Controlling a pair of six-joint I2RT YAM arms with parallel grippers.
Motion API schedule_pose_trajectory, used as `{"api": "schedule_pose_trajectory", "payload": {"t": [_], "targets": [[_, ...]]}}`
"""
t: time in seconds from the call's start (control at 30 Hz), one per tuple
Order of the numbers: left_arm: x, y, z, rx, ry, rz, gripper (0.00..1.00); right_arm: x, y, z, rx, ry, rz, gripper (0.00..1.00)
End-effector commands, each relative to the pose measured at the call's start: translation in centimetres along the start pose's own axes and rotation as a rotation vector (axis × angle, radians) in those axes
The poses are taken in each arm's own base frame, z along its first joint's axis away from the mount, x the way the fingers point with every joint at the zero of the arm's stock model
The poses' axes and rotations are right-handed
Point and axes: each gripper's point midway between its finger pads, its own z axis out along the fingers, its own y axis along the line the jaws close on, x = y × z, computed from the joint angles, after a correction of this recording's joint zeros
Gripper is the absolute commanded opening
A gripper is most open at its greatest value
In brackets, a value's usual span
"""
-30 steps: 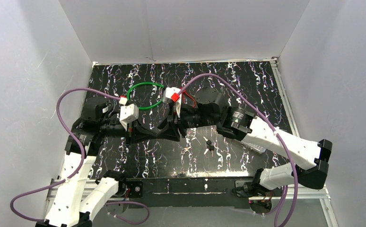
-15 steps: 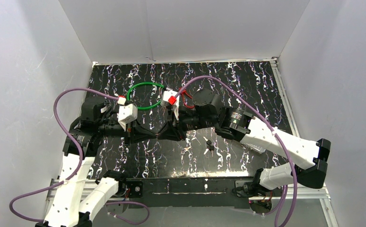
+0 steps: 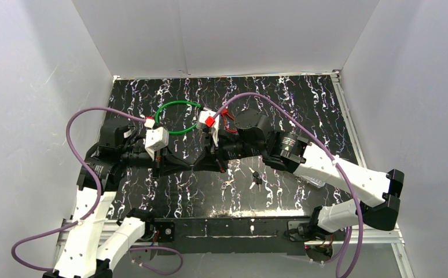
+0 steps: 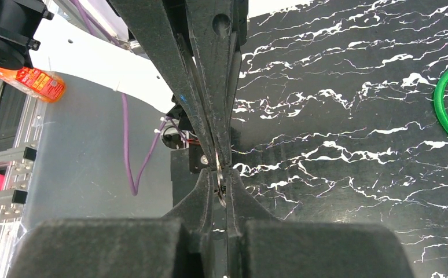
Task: Unlock with the key
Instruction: Pick up the key from the center of the board.
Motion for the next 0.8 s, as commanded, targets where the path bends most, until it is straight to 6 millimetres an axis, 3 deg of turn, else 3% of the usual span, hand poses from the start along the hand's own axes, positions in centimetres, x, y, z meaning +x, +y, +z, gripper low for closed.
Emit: {"api": "schedule_pose_trajectory", "payload": {"t": [0.0, 0.4, 0.47, 0.57, 0.77], "targets": [[-1.2, -0.4, -0.1, 0.020, -0.014, 0.026, 0.00, -0.8, 0.7, -0.1, -0.018, -0.007, 0.018, 0.01], [-1.3, -0.5, -0.1, 0.025, -0.016, 0.015, 0.00, -2.0, 0.5, -0.6, 0.019, -0.091, -0.008, 0.02], [-1.4, -0.5, -0.1, 0.021, -0.016, 0.004, 0.00, -2.3, 0.4, -0.4, 0.025, -0.096, -0.010, 0.10], [-1.5, -0.7, -0.2, 0.015, -0.017, 0.000, 0.00, -2.5, 0.4, -0.1, 0.032, -0.106, -0.015, 0.32], [-1.5, -0.9, -0.3, 0.006, -0.019, 0.003, 0.00, -3.1, 0.6, -0.5, 0.050, -0.136, -0.039, 0.37]]}}
